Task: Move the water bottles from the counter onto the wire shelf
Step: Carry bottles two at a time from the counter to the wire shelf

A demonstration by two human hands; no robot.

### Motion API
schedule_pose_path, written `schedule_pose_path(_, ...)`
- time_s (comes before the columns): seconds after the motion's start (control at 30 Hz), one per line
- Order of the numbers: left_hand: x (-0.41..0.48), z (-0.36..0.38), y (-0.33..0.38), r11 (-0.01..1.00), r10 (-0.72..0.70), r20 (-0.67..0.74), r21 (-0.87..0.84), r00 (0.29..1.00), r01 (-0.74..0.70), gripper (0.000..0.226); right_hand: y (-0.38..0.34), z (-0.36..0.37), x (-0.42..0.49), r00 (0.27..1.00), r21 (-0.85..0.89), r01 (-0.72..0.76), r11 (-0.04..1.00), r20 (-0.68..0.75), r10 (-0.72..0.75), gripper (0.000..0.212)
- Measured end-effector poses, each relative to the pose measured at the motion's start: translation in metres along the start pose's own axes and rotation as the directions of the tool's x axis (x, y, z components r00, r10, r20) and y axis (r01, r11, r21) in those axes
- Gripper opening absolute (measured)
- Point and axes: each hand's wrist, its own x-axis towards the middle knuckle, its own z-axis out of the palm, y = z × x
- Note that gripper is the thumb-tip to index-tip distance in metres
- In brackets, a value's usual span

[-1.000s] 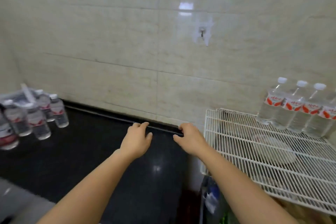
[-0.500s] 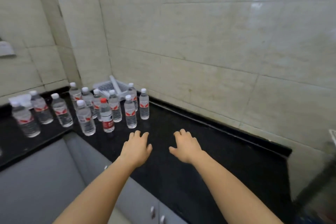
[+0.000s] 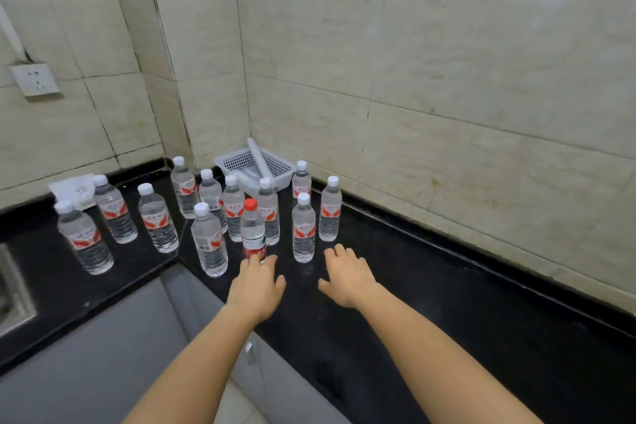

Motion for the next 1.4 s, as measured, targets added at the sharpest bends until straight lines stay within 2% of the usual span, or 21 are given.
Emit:
schedule_pose_path(0.27, 0.114, 0.008, 0.018, 0.994, 0.098, -0.024, -0.047, 0.995, -0.099, 0.045, 0.030, -0.010, 0.121, 0.998, 0.002, -0.052, 0.999, -0.047, 0.052, 0.055)
schedule_pose_path(0.4, 0.168, 0.014, 0.032, 0.987, 0.128, -0.045, -0.090, 0.991, -0.132, 0.053, 0.056, -0.017, 0.181, 0.994, -0.023, -0.043, 0.999, -0.102, 0.040, 0.047)
schedule_pose_path(0.57, 0.210, 0.022, 0.045, 0.978, 0.192, -0.095, -0.064, 0.977, -0.198, 0.063, 0.076, -0.025, 0.236, 0.980, -0.056, -0.037, 0.998, -0.199, 0.025, 0.054)
schedule_pose_path(0.73, 0.232, 0.037, 0.034, 0.953, 0.292, -0.131, -0.038, 0.947, -0.300, 0.047, 0.083, -0.026, 0.269, 0.991, -0.055, -0.028, 0.998, -0.130, 0.021, 0.067)
schedule_pose_path(0.83, 0.234, 0.038, 0.028, 0.944, 0.315, -0.188, -0.043, 0.930, -0.328, 0.043, 0.083, -0.024, 0.279, 0.992, -0.052, -0.027, 0.998, -0.128, 0.021, 0.061)
schedule_pose_path(0.97, 0.233, 0.033, 0.029, 0.947, 0.301, -0.128, -0.079, 0.945, -0.313, 0.048, 0.085, -0.023, 0.279, 0.983, -0.029, -0.031, 0.999, -0.183, 0.025, 0.047)
schedule_pose_path(1.07, 0.227, 0.030, 0.034, 0.956, 0.262, -0.135, -0.098, 0.955, -0.276, 0.048, 0.083, -0.016, 0.263, 0.982, 0.027, -0.023, 0.999, -0.188, 0.028, 0.038)
schedule_pose_path(1.13, 0.218, 0.029, 0.037, 0.965, 0.224, -0.127, -0.111, 0.966, -0.238, 0.043, 0.080, -0.010, 0.245, 0.980, 0.092, -0.026, 0.995, -0.193, 0.043, 0.033)
schedule_pose_path(1.27, 0.193, 0.025, 0.041, 0.969, 0.214, -0.109, -0.102, 0.971, -0.225, 0.015, 0.074, -0.005, 0.206, 0.985, 0.150, -0.048, 0.988, -0.158, 0.072, 0.029)
schedule_pose_path(1.4, 0.161, 0.023, 0.039, 0.968, 0.239, -0.114, -0.047, 0.964, -0.245, 0.016, 0.077, -0.010, 0.164, 0.986, 0.216, -0.072, 0.974, -0.131, 0.102, 0.032)
